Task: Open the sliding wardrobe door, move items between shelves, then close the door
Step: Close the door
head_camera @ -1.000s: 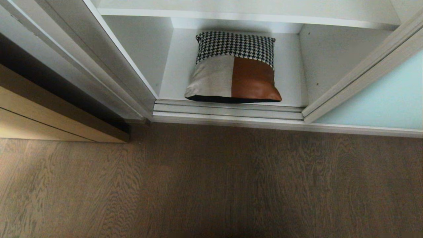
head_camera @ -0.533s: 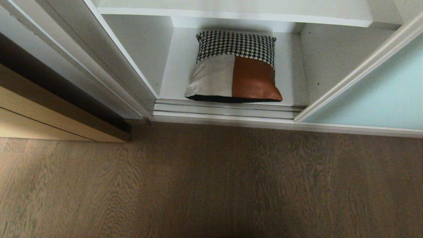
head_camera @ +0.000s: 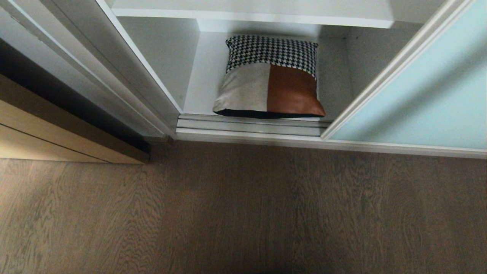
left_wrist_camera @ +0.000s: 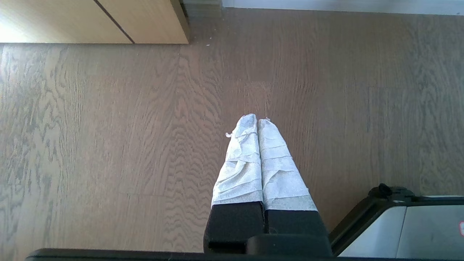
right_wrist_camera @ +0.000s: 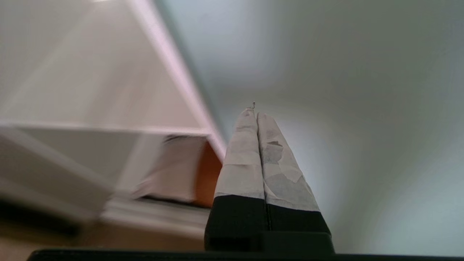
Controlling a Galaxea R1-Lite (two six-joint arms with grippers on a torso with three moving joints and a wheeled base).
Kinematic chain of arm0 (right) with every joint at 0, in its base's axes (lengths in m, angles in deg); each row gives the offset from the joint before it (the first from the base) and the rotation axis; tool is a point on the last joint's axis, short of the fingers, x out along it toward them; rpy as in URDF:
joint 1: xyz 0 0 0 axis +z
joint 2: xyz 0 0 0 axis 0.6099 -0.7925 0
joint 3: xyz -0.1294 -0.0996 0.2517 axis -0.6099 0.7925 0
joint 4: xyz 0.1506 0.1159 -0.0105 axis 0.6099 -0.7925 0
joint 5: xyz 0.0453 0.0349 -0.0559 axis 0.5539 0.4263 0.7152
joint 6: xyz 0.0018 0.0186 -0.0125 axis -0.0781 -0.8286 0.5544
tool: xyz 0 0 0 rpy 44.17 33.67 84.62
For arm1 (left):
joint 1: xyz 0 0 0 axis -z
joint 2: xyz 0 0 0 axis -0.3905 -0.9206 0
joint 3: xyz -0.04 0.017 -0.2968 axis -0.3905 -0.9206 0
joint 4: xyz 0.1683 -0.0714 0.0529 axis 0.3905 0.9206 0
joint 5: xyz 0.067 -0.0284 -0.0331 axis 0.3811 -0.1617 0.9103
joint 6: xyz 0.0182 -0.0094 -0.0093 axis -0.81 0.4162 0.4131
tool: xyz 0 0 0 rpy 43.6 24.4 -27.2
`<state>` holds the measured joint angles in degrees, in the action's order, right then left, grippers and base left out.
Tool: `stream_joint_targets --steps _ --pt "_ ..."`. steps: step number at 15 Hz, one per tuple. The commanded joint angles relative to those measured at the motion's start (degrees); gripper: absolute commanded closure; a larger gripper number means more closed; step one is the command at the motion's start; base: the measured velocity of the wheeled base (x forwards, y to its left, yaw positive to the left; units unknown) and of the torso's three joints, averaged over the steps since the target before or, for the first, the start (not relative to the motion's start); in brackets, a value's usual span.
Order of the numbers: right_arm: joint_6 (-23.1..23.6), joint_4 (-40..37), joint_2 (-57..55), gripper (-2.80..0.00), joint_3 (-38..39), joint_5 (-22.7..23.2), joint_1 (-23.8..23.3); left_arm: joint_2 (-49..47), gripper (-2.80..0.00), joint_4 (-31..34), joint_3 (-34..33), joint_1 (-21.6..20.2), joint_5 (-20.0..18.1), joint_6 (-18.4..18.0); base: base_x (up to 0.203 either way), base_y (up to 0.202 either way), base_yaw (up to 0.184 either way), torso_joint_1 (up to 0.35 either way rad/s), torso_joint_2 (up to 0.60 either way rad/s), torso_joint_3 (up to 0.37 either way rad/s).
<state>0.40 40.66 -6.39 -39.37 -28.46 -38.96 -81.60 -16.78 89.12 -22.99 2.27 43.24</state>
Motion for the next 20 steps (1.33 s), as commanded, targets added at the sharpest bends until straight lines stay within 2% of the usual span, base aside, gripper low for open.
stream_joint_targets --steps 1,4,6,13,17,20 --pt "-0.2 -0.1 0.1 0.00 0.4 0.0 4.7 -0.1 0.00 0.0 0.0 0.0 0.0 0.0 0.000 0.000 0.000 0.000 0.00 0.000" --pt "-0.4 -0.1 -1.8 0.00 0.4 0.0 10.1 -0.1 0.00 0.0 0.0 0.0 0.0 0.0 0.000 0.000 0.000 0.000 0.00 0.000" --pt "-0.7 0.2 -3.8 0.00 -0.5 -0.3 11.8 -0.1 0.00 0.0 0.0 0.0 0.0 0.0 0.000 0.000 0.000 0.000 0.00 0.000" --pt "-4.3 1.2 -10.4 0.00 -3.9 -1.1 13.2 -0.1 0.00 0.0 0.0 0.0 0.0 0.0 0.000 0.000 0.000 0.000 0.00 0.000" --pt "-5.1 5.0 -15.4 0.00 -7.3 -3.7 13.4 -0.1 0.00 0.0 0.0 0.0 0.0 0.0 0.000 0.000 0.000 0.000 0.00 0.000" --pt "-5.4 8.5 -17.4 0.00 -6.9 -6.1 13.5 -0.1 0.00 0.0 0.0 0.0 0.0 0.0 0.000 0.000 0.000 0.000 0.00 0.000"
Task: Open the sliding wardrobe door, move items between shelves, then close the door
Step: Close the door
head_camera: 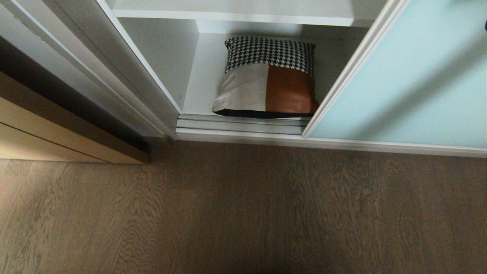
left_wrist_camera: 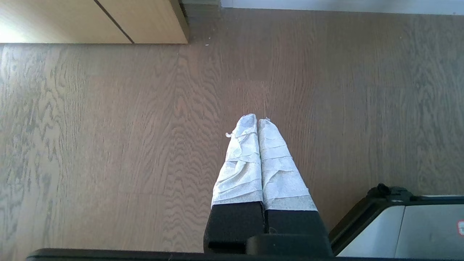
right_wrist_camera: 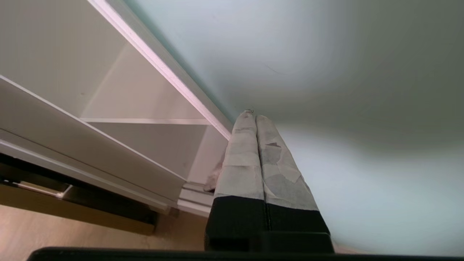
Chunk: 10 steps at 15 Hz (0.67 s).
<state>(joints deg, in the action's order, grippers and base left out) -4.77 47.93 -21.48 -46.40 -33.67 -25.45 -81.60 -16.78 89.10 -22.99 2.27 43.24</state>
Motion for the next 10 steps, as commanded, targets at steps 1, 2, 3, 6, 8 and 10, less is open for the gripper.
stream_joint_targets --steps 1,2,3,6,8,10 --pt "-0.3 1.2 -2.3 0.00 -0.1 -0.8 0.7 -0.1 0.00 0.0 0.1 0.0 0.0 0.0 0.000 0.000 0.000 0.000 0.00 0.000" --pt "-0.2 1.1 -2.7 0.00 -0.6 -0.8 1.8 -0.1 0.00 0.0 0.0 0.0 0.0 0.0 0.000 0.000 0.000 0.000 0.00 0.000" --pt "0.0 1.4 -3.2 0.00 -1.0 -0.7 3.2 -0.1 0.00 0.0 0.0 0.0 0.0 0.0 0.000 0.000 0.000 0.000 0.00 0.000" --pt "0.4 1.6 -6.3 0.00 -1.4 -1.0 9.0 -0.1 0.00 0.0 0.0 0.0 0.0 0.0 0.000 0.000 0.000 0.000 0.00 0.000" --pt "0.4 1.6 -9.1 0.00 -1.6 -1.0 12.5 -0.1 0.00 0.0 0.0 0.0 0.0 0.0 0.000 0.000 0.000 0.000 0.00 0.000" --pt "0.1 2.1 -11.6 0.00 -2.3 -0.9 16.0 -0.1 0.00 0.0 0.1 0.0 0.0 0.0 0.000 0.000 0.000 0.000 0.00 0.000"
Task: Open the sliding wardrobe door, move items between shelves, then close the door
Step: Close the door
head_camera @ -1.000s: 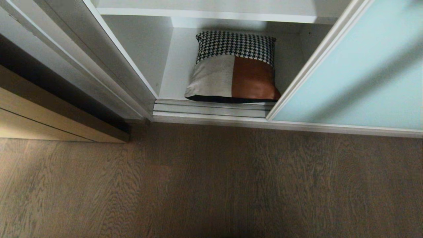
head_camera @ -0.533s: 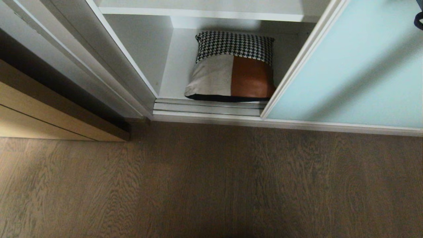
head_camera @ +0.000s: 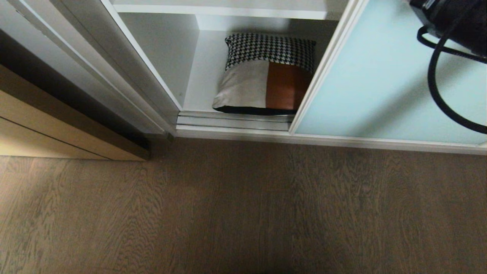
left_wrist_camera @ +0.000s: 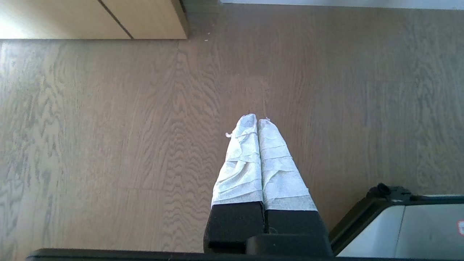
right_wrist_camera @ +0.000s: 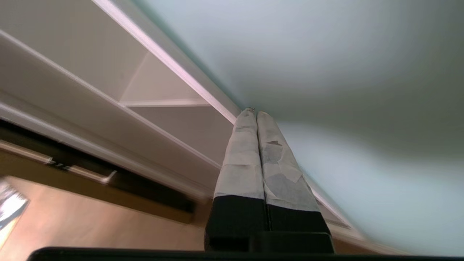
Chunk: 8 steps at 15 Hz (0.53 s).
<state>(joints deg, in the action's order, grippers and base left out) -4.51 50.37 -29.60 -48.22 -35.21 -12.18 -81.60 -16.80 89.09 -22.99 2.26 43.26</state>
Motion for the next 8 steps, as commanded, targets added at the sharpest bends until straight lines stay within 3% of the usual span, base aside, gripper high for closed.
stream_joint_targets --steps 1,6,8 --pt "-0.2 -0.1 -5.1 0.00 -1.7 0.6 5.0 -0.1 0.00 0.0 0.0 0.1 0.0 0.0 0.000 0.000 0.000 0.000 0.00 0.000" --pt "-0.2 0.0 -11.4 0.00 -8.9 0.5 12.4 -0.1 0.00 0.0 0.0 0.0 0.0 0.0 0.000 0.000 0.000 0.000 0.00 0.000" --pt "-0.1 0.1 -11.0 0.00 -8.3 0.6 14.6 -0.1 0.00 0.0 0.0 0.0 0.0 0.0 0.000 0.000 0.000 0.000 0.00 0.000"
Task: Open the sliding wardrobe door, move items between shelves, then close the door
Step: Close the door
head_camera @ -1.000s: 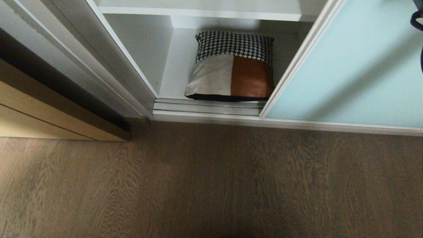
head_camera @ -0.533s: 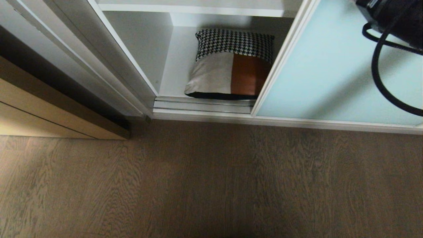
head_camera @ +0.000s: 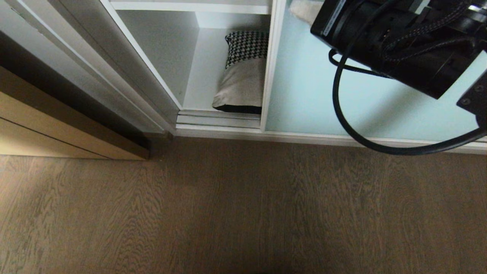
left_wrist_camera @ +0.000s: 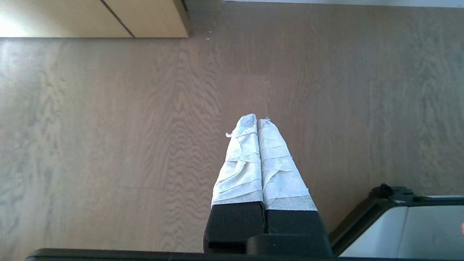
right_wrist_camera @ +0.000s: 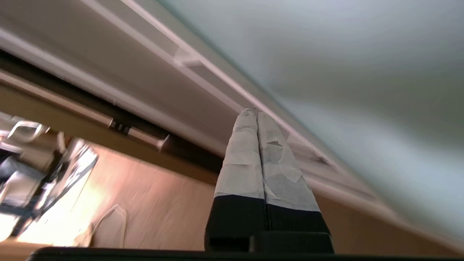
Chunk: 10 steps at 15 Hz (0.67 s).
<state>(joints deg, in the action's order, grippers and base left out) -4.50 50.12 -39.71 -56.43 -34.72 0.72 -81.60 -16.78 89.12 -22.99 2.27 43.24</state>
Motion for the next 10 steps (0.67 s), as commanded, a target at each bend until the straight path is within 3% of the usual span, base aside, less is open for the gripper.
stream_joint_targets --steps 1,4,6,8,10 --pt "-0.1 0.4 0.5 0.00 0.8 0.1 1.9 -0.1 0.00 0.0 0.0 0.0 0.0 0.0 0.000 0.000 0.000 0.000 0.00 0.000" --pt "-0.1 0.3 8.7 0.00 4.6 0.0 1.5 -0.1 0.00 0.0 0.0 0.0 0.0 0.0 0.000 0.000 0.000 0.000 0.00 0.000" --pt "-0.1 0.2 15.6 0.00 8.5 0.0 -1.4 -0.1 0.00 0.0 0.0 0.0 0.0 0.0 0.000 0.000 0.000 0.000 0.00 0.000" --pt "-0.1 -0.1 23.3 0.00 12.8 0.1 -6.1 -0.1 0.00 0.0 0.0 0.0 0.0 0.0 0.000 0.000 0.000 0.000 0.00 0.000" --pt "0.1 -0.4 30.9 0.00 17.4 0.3 -15.9 -0.1 0.00 0.0 0.0 0.0 0.0 0.0 0.000 0.000 0.000 0.000 0.00 0.000"
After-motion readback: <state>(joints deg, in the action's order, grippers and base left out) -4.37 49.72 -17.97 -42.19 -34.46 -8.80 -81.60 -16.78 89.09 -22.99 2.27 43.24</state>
